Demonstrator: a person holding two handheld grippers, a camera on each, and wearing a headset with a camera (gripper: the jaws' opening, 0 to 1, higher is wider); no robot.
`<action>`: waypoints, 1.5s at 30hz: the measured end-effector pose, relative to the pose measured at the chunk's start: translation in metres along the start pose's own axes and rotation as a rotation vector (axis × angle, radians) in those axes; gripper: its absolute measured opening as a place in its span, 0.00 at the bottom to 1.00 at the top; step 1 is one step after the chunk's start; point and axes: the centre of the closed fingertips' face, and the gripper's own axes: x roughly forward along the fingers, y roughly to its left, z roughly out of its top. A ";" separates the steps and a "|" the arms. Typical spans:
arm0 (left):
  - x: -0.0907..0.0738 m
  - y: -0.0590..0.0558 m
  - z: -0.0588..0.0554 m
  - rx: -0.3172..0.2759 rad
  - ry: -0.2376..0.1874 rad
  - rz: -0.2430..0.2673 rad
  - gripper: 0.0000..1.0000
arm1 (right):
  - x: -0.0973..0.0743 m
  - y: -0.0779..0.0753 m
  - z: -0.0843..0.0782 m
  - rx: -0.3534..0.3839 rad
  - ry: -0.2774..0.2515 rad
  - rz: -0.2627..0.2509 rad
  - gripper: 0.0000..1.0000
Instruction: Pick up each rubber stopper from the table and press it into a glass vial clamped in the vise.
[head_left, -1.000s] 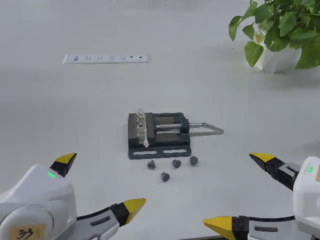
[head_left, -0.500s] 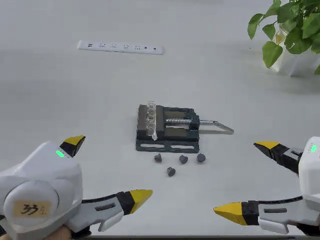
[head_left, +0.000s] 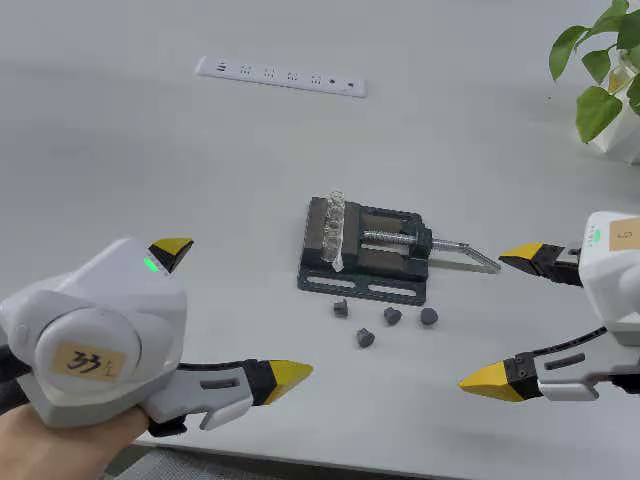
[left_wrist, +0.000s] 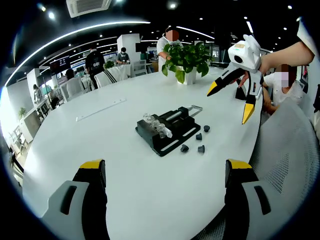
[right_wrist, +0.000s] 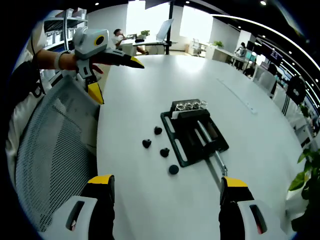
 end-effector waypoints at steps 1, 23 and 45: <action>0.001 -0.001 0.000 0.002 0.001 -0.002 0.99 | 0.002 -0.001 -0.002 -0.014 0.016 0.014 0.84; 0.012 -0.004 0.002 0.020 0.028 -0.005 0.99 | 0.039 -0.011 -0.009 -0.232 0.212 0.213 0.34; 0.011 -0.009 0.000 -0.001 0.027 0.002 0.99 | 0.061 -0.005 -0.012 -0.319 0.274 0.264 0.13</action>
